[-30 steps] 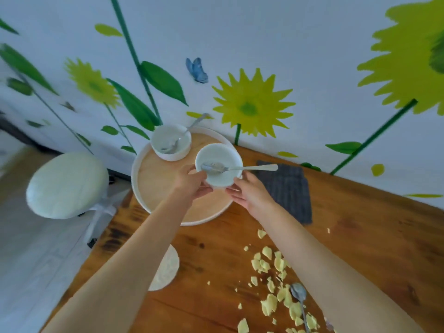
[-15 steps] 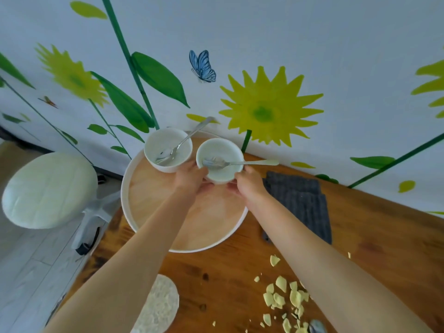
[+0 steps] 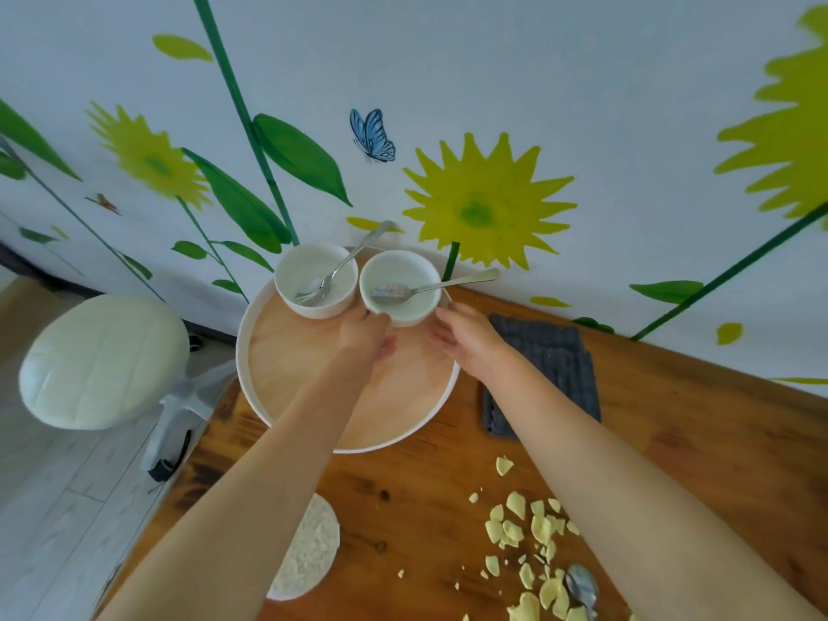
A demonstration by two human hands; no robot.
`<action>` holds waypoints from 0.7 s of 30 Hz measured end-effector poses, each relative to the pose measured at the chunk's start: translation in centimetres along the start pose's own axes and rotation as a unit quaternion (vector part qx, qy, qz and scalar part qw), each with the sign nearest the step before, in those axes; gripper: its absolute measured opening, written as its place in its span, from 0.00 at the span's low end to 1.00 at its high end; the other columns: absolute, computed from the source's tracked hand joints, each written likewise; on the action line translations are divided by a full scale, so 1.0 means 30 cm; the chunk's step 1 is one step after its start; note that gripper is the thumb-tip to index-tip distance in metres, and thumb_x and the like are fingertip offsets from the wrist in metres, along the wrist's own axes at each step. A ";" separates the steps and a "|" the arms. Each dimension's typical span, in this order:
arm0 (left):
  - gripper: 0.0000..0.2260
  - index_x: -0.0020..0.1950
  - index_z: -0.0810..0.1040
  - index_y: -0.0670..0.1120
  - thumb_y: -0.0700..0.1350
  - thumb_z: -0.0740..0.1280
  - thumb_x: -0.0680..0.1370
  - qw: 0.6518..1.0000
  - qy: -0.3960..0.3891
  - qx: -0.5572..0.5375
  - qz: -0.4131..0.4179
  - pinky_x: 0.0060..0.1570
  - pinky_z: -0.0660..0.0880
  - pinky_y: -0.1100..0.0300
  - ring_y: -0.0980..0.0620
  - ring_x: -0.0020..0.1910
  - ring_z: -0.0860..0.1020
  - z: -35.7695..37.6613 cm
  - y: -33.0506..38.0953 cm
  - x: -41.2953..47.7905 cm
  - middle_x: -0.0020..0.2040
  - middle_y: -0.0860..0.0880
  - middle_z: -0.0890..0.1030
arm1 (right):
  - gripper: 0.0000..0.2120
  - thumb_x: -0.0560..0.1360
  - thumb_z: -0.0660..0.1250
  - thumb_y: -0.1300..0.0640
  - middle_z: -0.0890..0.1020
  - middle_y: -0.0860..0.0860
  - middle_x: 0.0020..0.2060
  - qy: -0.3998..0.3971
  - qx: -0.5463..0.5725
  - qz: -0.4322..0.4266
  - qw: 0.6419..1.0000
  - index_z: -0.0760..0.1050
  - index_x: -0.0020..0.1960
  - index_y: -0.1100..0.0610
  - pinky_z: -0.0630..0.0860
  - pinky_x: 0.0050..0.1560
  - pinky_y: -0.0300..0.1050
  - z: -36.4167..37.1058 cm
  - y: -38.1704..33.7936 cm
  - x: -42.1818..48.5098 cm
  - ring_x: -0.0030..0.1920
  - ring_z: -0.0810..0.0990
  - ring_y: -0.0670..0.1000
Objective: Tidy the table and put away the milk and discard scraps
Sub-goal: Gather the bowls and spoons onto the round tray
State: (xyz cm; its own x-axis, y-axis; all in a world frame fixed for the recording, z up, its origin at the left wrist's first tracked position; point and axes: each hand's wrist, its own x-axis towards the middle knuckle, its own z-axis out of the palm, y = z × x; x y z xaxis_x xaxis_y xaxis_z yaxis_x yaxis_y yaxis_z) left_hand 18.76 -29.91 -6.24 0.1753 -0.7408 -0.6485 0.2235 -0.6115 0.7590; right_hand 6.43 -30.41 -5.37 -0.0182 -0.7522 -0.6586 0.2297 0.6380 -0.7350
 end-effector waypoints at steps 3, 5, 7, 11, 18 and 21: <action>0.19 0.70 0.66 0.40 0.36 0.60 0.79 0.999 -0.007 0.022 -0.029 0.47 0.75 0.56 0.47 0.50 0.73 0.001 -0.018 -0.098 0.56 0.41 0.73 | 0.18 0.79 0.58 0.63 0.75 0.60 0.60 0.008 -0.032 -0.002 0.999 0.65 0.69 0.63 0.73 0.57 0.46 -0.056 0.011 -0.084 0.59 0.76 0.57; 0.15 0.65 0.69 0.38 0.35 0.60 0.78 0.998 -0.021 0.059 -0.028 0.49 0.74 0.57 0.48 0.48 0.75 -0.002 -0.050 -0.189 0.54 0.41 0.76 | 0.14 0.79 0.59 0.63 0.79 0.57 0.52 0.004 -0.107 -0.003 0.994 0.70 0.64 0.63 0.76 0.53 0.44 -0.116 0.037 -0.181 0.49 0.80 0.53; 0.06 0.55 0.73 0.41 0.37 0.60 0.79 0.992 -0.065 0.101 -0.028 0.40 0.75 0.61 0.52 0.39 0.77 -0.002 -0.098 -0.287 0.44 0.46 0.77 | 0.11 0.78 0.60 0.62 0.80 0.52 0.44 0.001 -0.195 -0.007 0.981 0.74 0.59 0.62 0.76 0.48 0.41 -0.183 0.084 -0.275 0.42 0.79 0.49; 0.09 0.41 0.74 0.47 0.37 0.60 0.79 0.971 -0.142 0.192 -0.031 0.27 0.72 0.69 0.57 0.32 0.74 0.002 -0.238 -0.457 0.36 0.49 0.75 | 0.04 0.77 0.63 0.62 0.80 0.49 0.39 0.019 -0.310 0.012 0.951 0.76 0.47 0.56 0.76 0.43 0.38 -0.324 0.216 -0.468 0.38 0.78 0.46; 0.04 0.50 0.75 0.45 0.40 0.61 0.79 0.925 -0.224 0.291 -0.098 0.38 0.73 0.65 0.57 0.37 0.75 -0.019 -0.501 -0.646 0.40 0.51 0.78 | 0.07 0.73 0.63 0.64 0.81 0.58 0.34 0.114 -0.481 0.090 0.865 0.80 0.45 0.65 0.76 0.37 0.44 -0.572 0.467 -0.701 0.33 0.78 0.53; 0.05 0.52 0.74 0.44 0.39 0.61 0.79 0.905 -0.247 0.330 -0.107 0.37 0.72 0.65 0.56 0.38 0.75 -0.017 -0.579 -0.706 0.44 0.49 0.78 | 0.06 0.71 0.65 0.61 0.82 0.56 0.35 0.148 -0.562 0.112 0.806 0.79 0.39 0.61 0.75 0.36 0.43 -0.617 0.540 -0.755 0.37 0.80 0.54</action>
State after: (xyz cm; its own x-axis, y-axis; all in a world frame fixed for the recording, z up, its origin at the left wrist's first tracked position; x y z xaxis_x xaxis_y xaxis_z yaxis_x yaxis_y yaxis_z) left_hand 11.65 -3.45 -5.72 -0.2908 -0.5201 -0.8031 -0.4475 -0.6680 0.5946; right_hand -7.44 0.01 -5.35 -0.3678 -0.6318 -0.6823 -0.7648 0.6229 -0.1646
